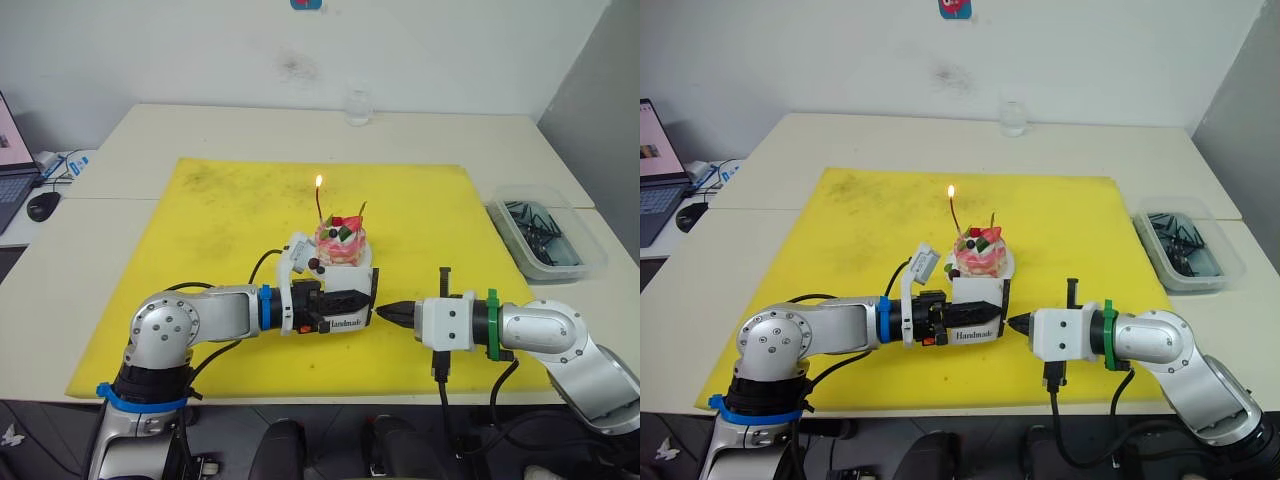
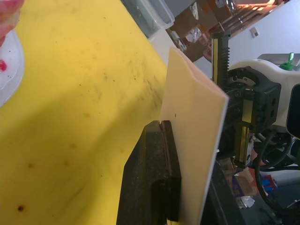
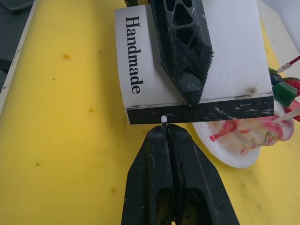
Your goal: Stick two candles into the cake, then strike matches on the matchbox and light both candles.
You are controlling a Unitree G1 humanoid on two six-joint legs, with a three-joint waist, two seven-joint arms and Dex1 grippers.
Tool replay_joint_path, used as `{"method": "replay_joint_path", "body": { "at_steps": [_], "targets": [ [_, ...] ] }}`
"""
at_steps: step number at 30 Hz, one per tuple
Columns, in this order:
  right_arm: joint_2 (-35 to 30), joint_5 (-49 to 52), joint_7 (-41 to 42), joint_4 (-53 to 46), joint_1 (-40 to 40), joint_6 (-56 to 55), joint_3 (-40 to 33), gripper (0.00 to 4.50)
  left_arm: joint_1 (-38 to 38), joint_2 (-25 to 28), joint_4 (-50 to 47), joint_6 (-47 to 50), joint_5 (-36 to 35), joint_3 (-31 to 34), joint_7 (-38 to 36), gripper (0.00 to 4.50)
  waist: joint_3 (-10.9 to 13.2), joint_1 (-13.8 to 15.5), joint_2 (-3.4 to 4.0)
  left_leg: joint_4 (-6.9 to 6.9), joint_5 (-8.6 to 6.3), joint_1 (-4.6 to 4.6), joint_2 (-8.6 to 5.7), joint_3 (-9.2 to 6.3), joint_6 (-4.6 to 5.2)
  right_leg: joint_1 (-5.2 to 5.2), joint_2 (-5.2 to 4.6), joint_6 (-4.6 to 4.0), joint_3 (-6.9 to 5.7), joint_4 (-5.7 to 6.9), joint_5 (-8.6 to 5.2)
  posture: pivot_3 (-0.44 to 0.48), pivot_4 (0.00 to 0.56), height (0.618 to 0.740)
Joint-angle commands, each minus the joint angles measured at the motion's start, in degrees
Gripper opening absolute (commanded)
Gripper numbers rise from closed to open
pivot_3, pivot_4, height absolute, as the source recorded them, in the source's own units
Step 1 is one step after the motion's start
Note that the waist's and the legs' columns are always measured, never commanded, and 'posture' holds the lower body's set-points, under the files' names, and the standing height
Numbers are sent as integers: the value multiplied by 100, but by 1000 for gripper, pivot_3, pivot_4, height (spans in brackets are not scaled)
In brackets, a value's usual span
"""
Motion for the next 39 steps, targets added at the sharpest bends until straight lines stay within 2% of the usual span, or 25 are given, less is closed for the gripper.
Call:
{"method": "replay_joint_path", "body": {
  "at_steps": [1,6,7,10,12,17,20,24,34,39],
  "targets": [
    [99,-58,10,-162,-44,-49,128,25,-74,-232,-104,-225,-458,66,95,0,0,1,0,0,0,-1,0,-1,0,0,0,0,0,0,0,0,150,740],
    [132,-170,223,-99,119,-305,462,25,-632,-436,-36,-570,-604,255,296,0,0,21,-2,3,0,-2,-2,-1,0,1,-2,0,-2,0,0,0,150,740],
    [50,-151,341,-102,181,-409,487,25,-896,-340,34,-660,-534,378,288,0,-1,41,-2,3,0,-2,-3,1,0,2,0,0,-6,0,0,0,150,740],
    [-279,42,670,-170,374,-643,295,25,-1754,435,338,-845,-260,903,-17,0,1,68,-3,3,1,-2,-17,10,-1,0,29,0,-6,2,0,0,150,740],
    [-353,135,706,-145,391,-696,163,25,-1950,790,399,-806,-286,1014,-191,0,1,21,-2,0,0,7,-15,10,-1,0,35,-2,3,0,1,0,150,740],
    [-319,310,592,-164,355,-468,-131,25,-1567,1148,-5,-566,-669,976,-325,0,-2,7,2,-4,0,5,8,3,-2,1,29,-4,2,-1,-2,0,150,740],
    [-328,447,561,-196,362,-301,-367,25,-982,1343,-380,-453,-761,919,-445,0,-1,15,0,-1,1,2,7,2,-3,1,0,-4,1,-1,-1,0,150,740],
    [-367,567,555,-214,259,-166,-633,25,-415,1615,-678,-451,-561,828,-726,0,-1,18,1,-1,1,6,4,4,-3,1,-5,-4,0,2,0,0,150,740],
    [-339,697,504,-313,108,59,-842,25,159,1689,-724,-548,-51,615,-1220,0,-1,58,1,-1,2,4,2,5,-4,1,-4,-7,0,-1,0,0,150,740],
    [-279,744,405,-328,45,65,-938,25,396,1532,-678,-524,-79,471,-1314,0,-1,74,1,-2,2,4,3,6,-4,0,-5,-8,-3,0,0,0,150,740]
  ]
}}
